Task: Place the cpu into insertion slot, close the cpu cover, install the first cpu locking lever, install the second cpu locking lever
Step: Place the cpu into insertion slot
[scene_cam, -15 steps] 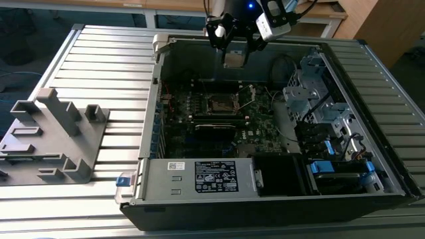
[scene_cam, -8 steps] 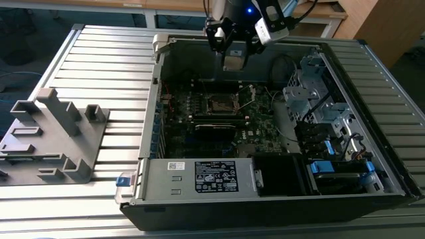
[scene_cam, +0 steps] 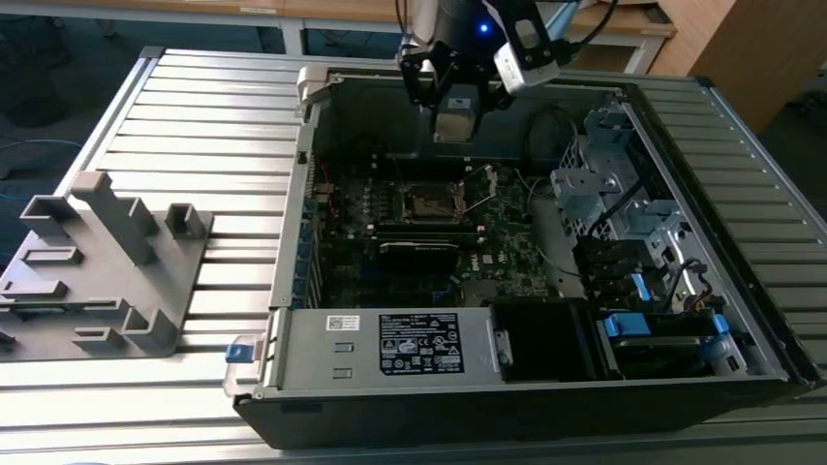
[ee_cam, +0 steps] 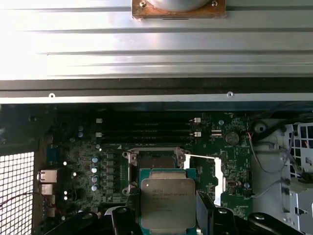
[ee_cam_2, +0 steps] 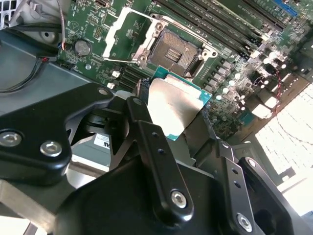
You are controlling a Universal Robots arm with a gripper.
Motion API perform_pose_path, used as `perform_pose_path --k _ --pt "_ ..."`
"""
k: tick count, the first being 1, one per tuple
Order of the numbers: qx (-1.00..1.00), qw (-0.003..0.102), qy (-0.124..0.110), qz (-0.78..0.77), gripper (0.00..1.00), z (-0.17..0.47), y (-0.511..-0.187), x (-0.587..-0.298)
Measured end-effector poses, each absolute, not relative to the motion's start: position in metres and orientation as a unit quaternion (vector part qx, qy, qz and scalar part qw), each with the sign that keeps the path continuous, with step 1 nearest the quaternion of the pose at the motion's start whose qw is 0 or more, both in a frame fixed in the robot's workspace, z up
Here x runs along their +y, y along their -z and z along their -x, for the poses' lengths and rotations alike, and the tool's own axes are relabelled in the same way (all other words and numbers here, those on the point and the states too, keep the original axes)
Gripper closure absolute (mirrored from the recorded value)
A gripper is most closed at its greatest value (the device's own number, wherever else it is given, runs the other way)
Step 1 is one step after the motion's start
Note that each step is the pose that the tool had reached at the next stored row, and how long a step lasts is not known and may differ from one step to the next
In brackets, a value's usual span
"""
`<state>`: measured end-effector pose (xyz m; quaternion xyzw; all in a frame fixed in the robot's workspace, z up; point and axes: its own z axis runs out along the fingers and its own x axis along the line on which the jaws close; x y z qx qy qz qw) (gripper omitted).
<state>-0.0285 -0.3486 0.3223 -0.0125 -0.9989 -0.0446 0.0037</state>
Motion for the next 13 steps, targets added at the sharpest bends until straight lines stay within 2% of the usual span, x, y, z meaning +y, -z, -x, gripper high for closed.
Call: perform_pose_path --k 13 --pt "-0.999 0.004 0.045 0.013 0.46 0.0286 -0.3148 -0.3486"
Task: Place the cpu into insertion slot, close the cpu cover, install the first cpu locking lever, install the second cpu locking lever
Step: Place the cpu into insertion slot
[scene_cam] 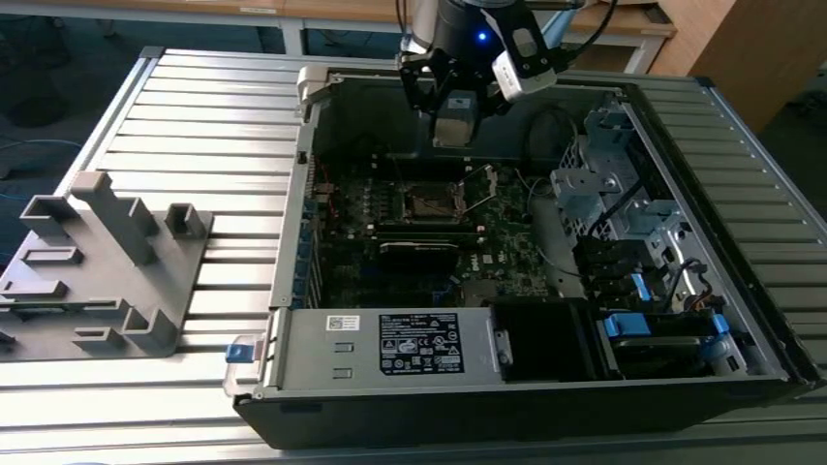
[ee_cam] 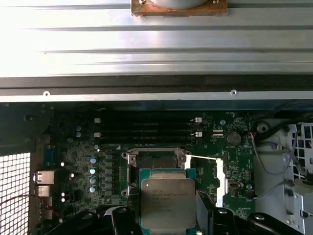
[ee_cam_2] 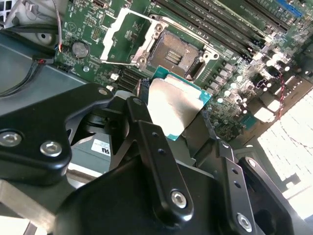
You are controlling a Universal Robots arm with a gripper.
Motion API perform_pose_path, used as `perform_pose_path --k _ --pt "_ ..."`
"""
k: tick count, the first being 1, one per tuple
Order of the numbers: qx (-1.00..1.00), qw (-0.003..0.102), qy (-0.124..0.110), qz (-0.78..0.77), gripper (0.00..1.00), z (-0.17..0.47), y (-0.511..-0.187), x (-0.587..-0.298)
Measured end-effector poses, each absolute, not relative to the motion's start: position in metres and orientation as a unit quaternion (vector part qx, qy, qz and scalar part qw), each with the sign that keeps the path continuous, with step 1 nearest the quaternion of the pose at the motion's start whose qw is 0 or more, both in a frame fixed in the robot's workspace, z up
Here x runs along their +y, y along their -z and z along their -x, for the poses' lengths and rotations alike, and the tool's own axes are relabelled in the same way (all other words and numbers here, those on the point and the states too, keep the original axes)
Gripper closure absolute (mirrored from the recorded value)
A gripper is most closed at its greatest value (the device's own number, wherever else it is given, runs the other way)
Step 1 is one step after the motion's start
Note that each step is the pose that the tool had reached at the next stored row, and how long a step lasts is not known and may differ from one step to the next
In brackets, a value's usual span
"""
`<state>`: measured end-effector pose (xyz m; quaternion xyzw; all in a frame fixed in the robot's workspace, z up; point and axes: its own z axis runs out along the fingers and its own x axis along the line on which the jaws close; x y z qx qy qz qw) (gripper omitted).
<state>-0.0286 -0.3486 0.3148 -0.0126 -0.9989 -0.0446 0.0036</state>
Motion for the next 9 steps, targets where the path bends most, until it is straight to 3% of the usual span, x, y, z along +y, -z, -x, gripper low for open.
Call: perform_pose_path --k 9 --pt "-0.999 0.004 0.045 0.013 0.46 0.0287 -0.3114 -0.3485"
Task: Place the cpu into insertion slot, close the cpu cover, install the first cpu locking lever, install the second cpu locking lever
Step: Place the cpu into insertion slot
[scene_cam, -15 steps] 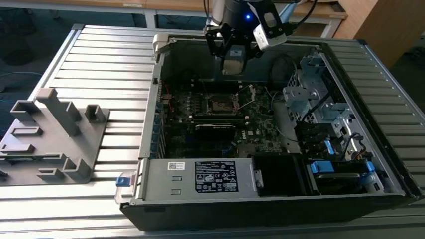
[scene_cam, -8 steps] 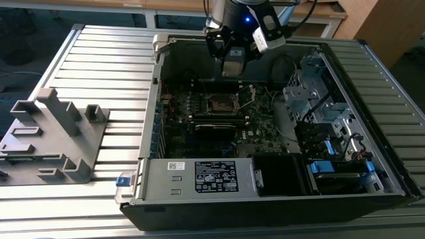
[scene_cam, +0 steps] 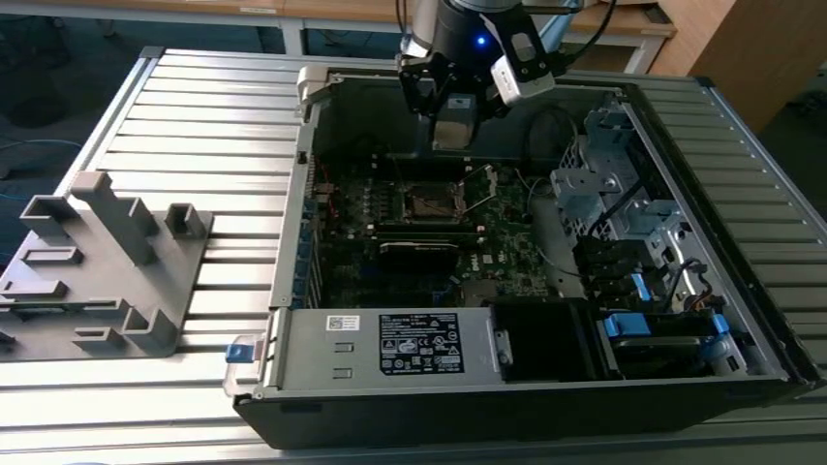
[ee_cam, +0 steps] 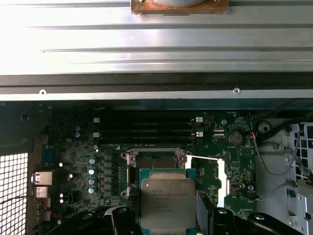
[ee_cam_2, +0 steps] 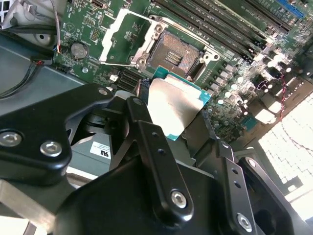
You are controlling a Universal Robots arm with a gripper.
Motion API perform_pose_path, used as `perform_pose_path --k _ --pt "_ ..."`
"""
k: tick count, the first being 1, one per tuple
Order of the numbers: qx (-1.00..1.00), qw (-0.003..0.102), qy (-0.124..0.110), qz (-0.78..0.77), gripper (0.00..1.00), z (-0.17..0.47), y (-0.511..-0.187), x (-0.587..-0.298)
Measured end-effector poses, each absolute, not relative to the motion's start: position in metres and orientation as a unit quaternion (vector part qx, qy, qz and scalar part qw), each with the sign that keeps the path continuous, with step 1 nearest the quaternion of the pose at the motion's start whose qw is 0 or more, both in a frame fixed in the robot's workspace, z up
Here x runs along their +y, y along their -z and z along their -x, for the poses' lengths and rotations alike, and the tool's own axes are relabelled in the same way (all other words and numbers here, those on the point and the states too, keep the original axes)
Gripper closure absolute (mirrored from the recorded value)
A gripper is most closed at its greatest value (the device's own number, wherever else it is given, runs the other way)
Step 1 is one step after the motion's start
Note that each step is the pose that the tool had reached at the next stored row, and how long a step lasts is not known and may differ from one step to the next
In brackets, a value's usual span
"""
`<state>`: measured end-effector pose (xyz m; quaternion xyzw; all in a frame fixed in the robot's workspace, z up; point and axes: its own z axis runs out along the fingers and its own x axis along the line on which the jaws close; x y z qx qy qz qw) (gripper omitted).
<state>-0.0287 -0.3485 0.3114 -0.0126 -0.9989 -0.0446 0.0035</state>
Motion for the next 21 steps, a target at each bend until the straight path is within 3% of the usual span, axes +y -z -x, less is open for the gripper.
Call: perform_pose_path --k 21 --pt "-0.999 -0.006 0.045 0.011 0.46 0.034 -0.28 -0.349"
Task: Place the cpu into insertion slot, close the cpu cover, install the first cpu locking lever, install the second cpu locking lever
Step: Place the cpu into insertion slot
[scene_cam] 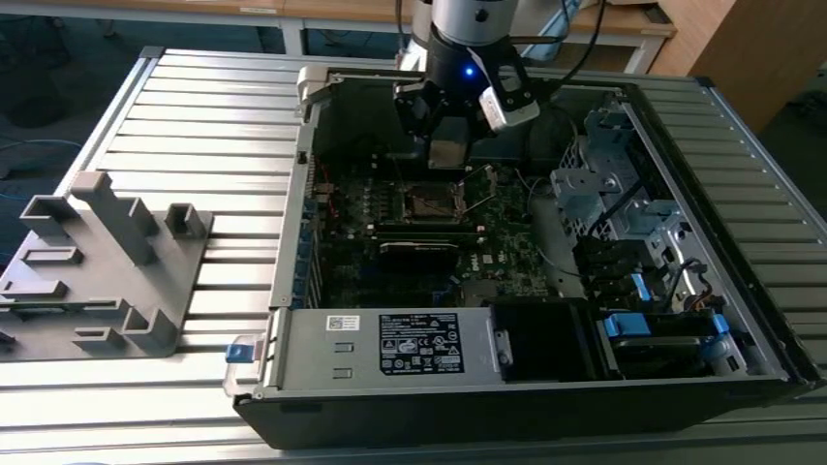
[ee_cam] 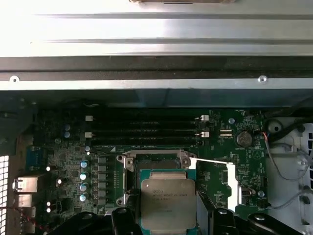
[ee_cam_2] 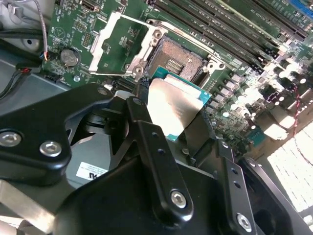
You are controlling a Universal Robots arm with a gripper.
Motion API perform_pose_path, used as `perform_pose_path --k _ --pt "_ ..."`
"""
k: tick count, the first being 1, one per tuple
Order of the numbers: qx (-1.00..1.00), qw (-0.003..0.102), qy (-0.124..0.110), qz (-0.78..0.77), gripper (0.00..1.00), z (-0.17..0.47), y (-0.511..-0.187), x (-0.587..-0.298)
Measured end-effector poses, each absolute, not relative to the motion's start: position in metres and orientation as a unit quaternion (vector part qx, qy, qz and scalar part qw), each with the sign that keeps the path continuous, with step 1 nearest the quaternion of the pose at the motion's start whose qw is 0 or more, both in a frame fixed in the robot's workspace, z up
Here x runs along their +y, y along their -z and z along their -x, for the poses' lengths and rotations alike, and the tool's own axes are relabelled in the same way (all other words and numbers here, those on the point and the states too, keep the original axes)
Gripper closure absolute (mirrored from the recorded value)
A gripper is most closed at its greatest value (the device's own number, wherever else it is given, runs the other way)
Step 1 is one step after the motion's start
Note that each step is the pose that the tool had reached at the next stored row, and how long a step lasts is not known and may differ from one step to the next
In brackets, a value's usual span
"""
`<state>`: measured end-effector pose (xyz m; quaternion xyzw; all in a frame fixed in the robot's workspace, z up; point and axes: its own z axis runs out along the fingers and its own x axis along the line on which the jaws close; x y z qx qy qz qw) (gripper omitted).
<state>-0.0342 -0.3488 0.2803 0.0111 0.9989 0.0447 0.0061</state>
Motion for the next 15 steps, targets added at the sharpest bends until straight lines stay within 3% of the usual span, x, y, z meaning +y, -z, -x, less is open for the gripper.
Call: perform_pose_path --k 15 --pt "0.999 0.011 -0.045 -0.008 0.46 0.0347 -0.2697 -0.3489"
